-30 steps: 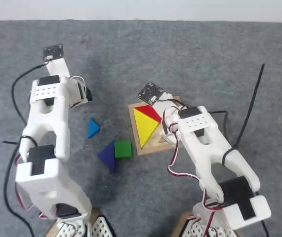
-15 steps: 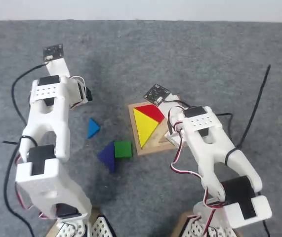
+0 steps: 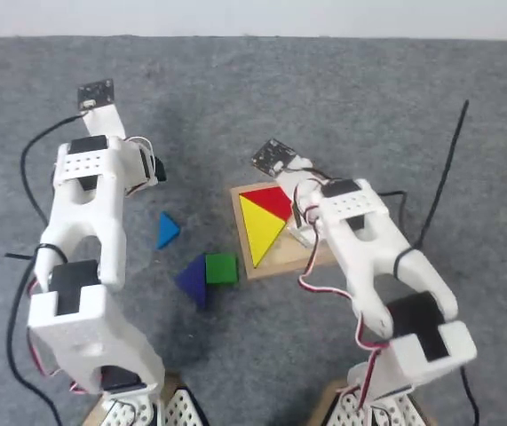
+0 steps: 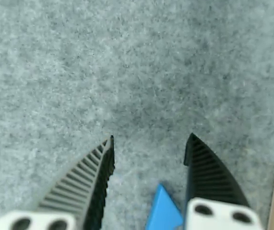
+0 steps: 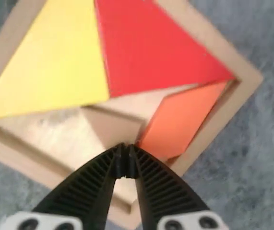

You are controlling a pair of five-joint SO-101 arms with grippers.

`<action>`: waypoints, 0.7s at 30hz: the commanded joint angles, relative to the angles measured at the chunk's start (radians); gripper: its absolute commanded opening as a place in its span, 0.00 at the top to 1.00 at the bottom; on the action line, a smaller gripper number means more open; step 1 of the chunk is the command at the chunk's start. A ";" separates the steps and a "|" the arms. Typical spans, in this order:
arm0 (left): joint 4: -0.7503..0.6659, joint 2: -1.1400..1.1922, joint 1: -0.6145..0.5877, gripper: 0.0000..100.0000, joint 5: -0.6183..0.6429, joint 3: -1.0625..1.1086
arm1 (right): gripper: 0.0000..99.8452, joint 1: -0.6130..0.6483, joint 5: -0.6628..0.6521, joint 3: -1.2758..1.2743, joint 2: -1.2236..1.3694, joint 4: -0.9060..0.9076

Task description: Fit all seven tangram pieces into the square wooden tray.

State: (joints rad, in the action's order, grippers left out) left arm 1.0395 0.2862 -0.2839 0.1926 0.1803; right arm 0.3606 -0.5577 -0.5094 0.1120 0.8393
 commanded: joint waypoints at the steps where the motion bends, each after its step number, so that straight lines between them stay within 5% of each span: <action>1: 0.011 -0.005 0.005 0.76 0.005 -0.041 | 0.98 0.070 -0.011 0.078 0.056 0.007; 16: 0.009 -0.005 0.006 0.76 0.005 -0.041 | 0.98 0.225 -0.046 0.063 0.061 -0.001; 21: 0.009 -0.003 0.006 0.76 0.005 -0.041 | 0.98 0.165 -0.043 0.018 -0.042 -0.001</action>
State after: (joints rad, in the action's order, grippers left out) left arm 1.0395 0.2862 -0.2839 0.1926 0.1803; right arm 0.5355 -0.5930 -0.4557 0.1488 0.8439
